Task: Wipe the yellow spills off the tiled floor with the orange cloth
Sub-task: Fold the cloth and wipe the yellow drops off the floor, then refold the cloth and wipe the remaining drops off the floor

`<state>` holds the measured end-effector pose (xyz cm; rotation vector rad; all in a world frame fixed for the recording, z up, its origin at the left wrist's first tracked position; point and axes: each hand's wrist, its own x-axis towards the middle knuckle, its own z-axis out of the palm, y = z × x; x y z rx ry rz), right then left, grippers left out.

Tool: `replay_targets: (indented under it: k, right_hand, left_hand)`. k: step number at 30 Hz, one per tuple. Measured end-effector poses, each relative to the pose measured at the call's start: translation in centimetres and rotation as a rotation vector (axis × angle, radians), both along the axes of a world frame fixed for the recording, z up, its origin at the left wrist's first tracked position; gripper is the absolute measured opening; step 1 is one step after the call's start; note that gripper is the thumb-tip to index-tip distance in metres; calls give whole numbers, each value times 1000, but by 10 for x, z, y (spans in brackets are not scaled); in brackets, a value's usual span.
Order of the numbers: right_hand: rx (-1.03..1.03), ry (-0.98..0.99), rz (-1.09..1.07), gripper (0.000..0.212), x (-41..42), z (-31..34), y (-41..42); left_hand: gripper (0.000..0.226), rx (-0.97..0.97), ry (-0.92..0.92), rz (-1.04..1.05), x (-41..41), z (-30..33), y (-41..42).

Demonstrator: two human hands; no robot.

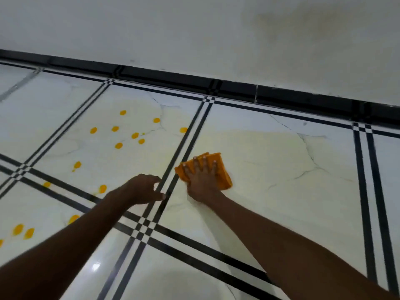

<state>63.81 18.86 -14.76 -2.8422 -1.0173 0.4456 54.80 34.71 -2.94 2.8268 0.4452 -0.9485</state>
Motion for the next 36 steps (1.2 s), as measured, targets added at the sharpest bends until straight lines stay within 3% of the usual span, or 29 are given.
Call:
replay_targets:
  k: [5,9,14,18,24,29,31,33,36]
  right_hand:
    - [5,125,305,43,-25,57,-1]
    - [282,366,190,36,-30,143,28]
    - [504,505,263,29,-26,245,53]
    - [632,620,282,23,-29,293,63]
    - [793,689,50,20,-31,314,81]
    - [850,664,-58,17,-31,326,82]
    - [918,769,-79,9,-32,329,80]
    - [958,861,-45,15,-33,331,78]
    - [942,782,16,25,-32,339,75]
  left_hand:
    - [68,63,131,43,-28,52,41]
    - [55,-68,37,117,-55,97,62]
    - [17,-649,-303,455,-72,129,69]
    - [37,-991,-486,712,-87,148,74]
    - [18,-940,-782,511,-97,183,90]
    - [19,-715,-942,410,-89,230,82]
    - [17,-657,-1003,394,-83,245,75]
    - [19,-648,-992,387,-78,259,70]
    - [21,-724,-887,394,-74,280,65]
